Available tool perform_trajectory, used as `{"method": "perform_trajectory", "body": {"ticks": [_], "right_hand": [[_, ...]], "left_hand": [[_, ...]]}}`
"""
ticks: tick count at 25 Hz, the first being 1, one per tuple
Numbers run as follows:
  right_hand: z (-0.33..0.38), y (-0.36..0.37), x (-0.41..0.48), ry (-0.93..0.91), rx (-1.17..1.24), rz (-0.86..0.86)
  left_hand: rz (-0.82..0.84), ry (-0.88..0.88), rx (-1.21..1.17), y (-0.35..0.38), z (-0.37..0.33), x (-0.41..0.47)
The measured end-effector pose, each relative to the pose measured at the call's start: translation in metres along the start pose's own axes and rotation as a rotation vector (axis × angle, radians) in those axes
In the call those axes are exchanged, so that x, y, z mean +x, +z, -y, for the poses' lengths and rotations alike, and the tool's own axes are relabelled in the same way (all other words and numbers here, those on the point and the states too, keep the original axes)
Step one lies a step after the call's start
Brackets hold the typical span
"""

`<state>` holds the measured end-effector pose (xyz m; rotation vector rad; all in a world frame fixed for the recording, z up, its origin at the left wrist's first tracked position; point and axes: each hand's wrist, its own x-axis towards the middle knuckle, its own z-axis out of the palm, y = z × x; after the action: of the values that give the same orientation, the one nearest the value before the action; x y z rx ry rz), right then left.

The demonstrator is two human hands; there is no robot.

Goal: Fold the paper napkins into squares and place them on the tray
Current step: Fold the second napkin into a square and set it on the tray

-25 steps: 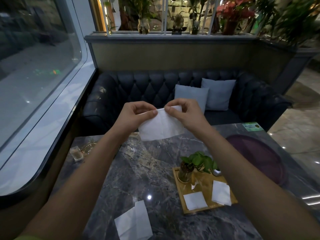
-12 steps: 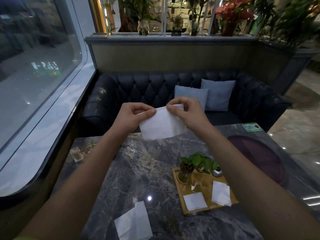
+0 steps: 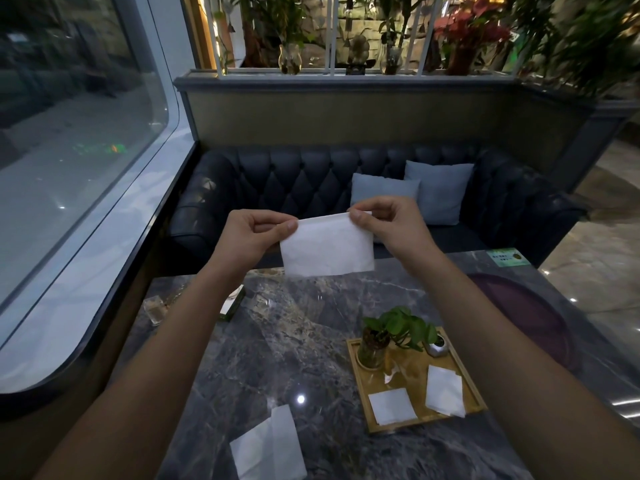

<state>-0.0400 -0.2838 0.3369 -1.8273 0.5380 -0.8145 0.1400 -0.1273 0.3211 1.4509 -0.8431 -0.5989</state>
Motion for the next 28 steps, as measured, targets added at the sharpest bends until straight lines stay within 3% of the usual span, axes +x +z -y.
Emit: {"method": "perform_trajectory", "body": {"ticks": [9,14,18,22,28], "right_hand": [[0.005,0.001,0.005,-0.023,0.023,0.023],[0.007,0.005,0.004,-0.005,0.001,0.142],[0.010,0.010,0.003,-0.017,0.007,0.132],[0.008,0.010,0.000,0.085,0.063,0.117],[-0.009,0.013,-0.007,0.241,0.350,0.276]], "left_hand": [[0.074,-0.005,-0.003,-0.003,-0.009,-0.005],[0.243,-0.042,0.122,0.003,-0.017,-0.002],[0.356,-0.009,0.194,0.010,-0.019,-0.001],[0.286,-0.038,0.123,0.011,-0.016,-0.002],[0.141,-0.044,0.008,0.010,-0.013,0.001]]}}
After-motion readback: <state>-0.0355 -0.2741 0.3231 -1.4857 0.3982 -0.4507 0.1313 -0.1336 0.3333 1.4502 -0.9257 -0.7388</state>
